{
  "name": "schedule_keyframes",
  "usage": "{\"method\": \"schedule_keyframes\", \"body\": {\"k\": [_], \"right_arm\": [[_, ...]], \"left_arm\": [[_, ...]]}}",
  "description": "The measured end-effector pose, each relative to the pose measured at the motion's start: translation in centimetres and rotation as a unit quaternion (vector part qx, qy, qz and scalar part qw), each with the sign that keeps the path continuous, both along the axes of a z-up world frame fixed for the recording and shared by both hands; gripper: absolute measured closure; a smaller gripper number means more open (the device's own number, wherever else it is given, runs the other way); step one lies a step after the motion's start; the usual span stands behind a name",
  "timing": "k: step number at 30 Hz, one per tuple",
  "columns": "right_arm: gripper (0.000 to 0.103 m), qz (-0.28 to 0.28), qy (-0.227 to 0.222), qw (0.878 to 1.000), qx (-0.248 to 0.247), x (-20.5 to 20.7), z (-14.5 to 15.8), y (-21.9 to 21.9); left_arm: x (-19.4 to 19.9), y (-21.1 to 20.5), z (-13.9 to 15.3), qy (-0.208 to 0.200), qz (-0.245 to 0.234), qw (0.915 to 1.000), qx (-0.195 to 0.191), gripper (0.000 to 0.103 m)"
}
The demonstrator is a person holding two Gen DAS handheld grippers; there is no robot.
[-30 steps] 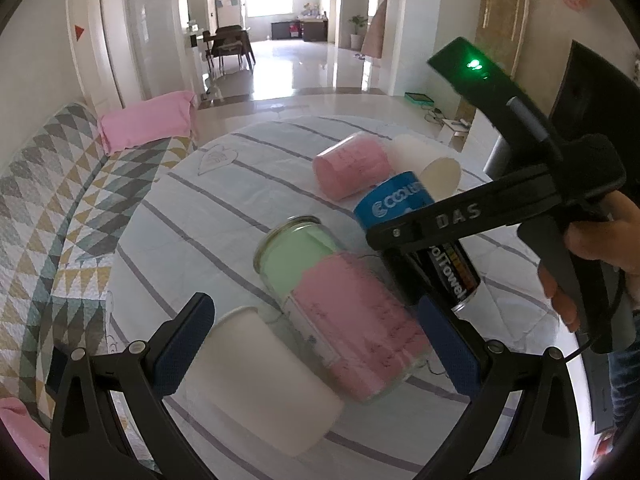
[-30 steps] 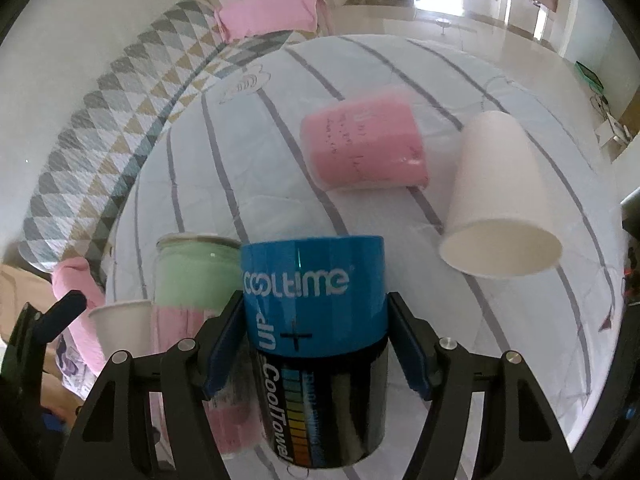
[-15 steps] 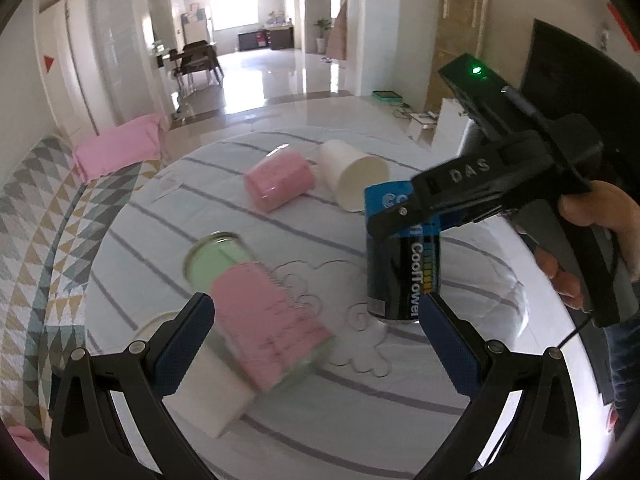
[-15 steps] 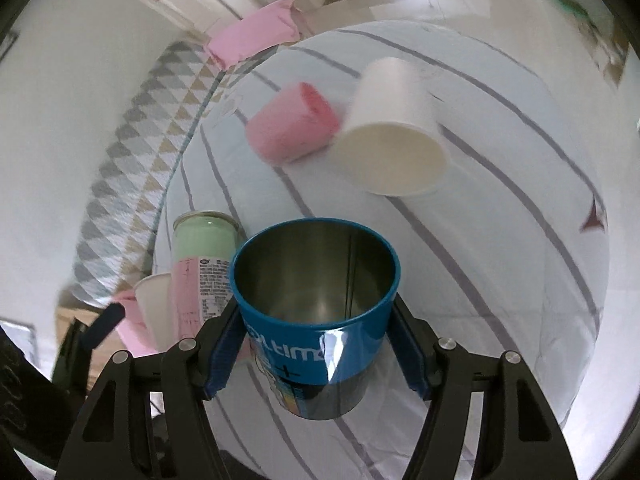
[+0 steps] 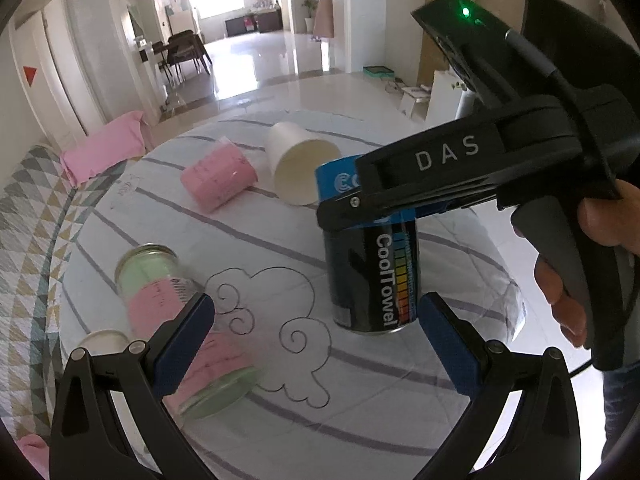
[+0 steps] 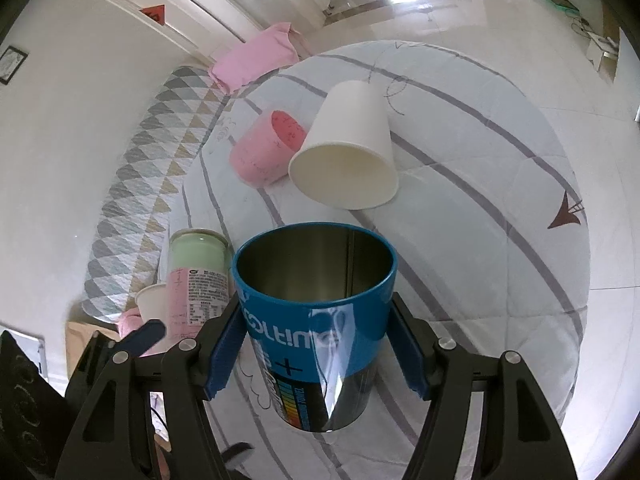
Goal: Flip cup upright
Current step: 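Lift the can with the right gripper and rotate it open end up, then close the left gripper on the can while the right gripper holds it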
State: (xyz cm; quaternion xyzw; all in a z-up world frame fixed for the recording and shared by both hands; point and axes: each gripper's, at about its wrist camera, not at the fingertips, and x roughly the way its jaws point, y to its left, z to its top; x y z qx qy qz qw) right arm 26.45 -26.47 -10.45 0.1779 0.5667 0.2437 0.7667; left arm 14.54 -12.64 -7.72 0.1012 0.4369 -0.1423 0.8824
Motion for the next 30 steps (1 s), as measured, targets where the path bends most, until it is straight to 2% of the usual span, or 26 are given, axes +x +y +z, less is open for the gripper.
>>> {"method": "schedule_keyframes", "body": {"k": [6, 15, 16, 18, 23, 30], "right_arm": [[0.035, 0.007, 0.009, 1.0, 0.01, 0.6, -0.8, -1.0], [0.034, 0.016, 0.077, 0.996, 0.04, 2.9, -3.8, -1.5], [0.033, 0.022, 0.077, 0.996, 0.045, 2.9, -3.9, -1.5], [0.022, 0.017, 0.084, 0.994, 0.063, 2.6, -3.9, -2.1], [0.021, -0.005, 0.063, 0.994, 0.085, 1.8, -2.4, -5.0], [0.021, -0.036, 0.03, 0.998, 0.033, 0.7, -1.7, -8.7]], "left_arm": [[0.3, -0.9, -0.1, 0.007, 0.003, 1.0, -0.005, 0.0], [1.6, -2.0, -0.6, 0.024, 0.007, 0.9997, -0.003, 0.0], [1.8, -2.0, -0.5, 0.027, 0.008, 0.9996, -0.005, 0.0], [2.3, -2.3, -0.3, 0.033, 0.01, 0.9993, -0.009, 0.0], [3.9, -3.2, -0.1, 0.049, 0.02, 0.9984, -0.02, 0.0], [6.7, -3.4, -1.3, 0.115, 0.056, 0.9897, -0.065, 0.0]]}}
